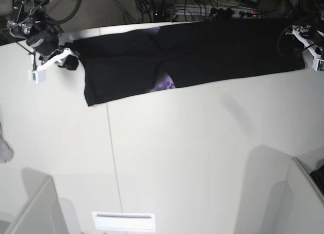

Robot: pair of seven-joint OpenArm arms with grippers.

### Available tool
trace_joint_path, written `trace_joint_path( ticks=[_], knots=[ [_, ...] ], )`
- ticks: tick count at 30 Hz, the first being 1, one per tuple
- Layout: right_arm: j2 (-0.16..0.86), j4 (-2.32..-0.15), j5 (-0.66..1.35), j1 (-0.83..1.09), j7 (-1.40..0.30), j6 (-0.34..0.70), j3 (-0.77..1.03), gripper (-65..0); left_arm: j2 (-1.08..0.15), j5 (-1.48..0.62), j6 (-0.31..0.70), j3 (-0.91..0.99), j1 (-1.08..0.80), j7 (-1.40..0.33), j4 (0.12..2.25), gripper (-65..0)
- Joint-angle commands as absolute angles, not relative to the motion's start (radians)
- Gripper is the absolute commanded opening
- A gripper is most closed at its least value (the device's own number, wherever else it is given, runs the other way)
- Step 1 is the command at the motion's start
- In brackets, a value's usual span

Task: Fold the T-shirt properly
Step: 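Release the folded hem and raise both grippers, then move both grippers down to the ends of the black shirt strip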

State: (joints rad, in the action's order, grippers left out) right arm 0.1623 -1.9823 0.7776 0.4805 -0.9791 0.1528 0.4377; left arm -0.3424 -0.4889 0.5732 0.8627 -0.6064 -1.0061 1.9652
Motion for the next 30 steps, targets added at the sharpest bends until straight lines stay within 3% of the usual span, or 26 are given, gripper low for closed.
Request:
trace_joint_path(
  ticks=[1,3,4,11,16,23,30],
  knots=[
    [0.171,-2.003,0.799,0.476,-0.966,0.186,0.412,-56.4,-0.338,-0.489,0.568,0.869,-0.607,-0.995,1.975,-40.8],
    [0.17,-2.002,0.799,0.473,-0.966,0.229,0.363,-65.0,-0.309,-0.486,0.567,0.868,-0.599,-0.995,1.968,-61.5],
    [0.168,-1.998,0.796,0.472,-0.966,0.236,0.34,-65.0,-0.3,-0.486,0.567,0.866,-0.59,-0.995,1.962,-65.0],
    [0.166,-1.94,0.777,0.421,-0.954,0.189,0.242,-65.0,-0.237,-0.295,0.565,0.865,-0.513,-0.992,1.883,-65.0],
    [0.156,-1.853,0.631,0.366,-0.941,0.189,0.186,-65.0,-0.228,-0.157,0.567,0.748,-0.481,-0.974,1.804,-65.0],
    [0.101,-1.707,0.443,0.292,-0.869,0.189,0.189,-65.0,-0.217,-0.03,0.564,0.647,-0.394,-0.863,1.629,-65.0],
    [0.105,-1.607,0.423,0.199,-0.869,0.189,0.251,-65.0,-0.213,-0.008,0.564,0.644,-0.249,-0.863,1.563,-65.0]
  ],
)
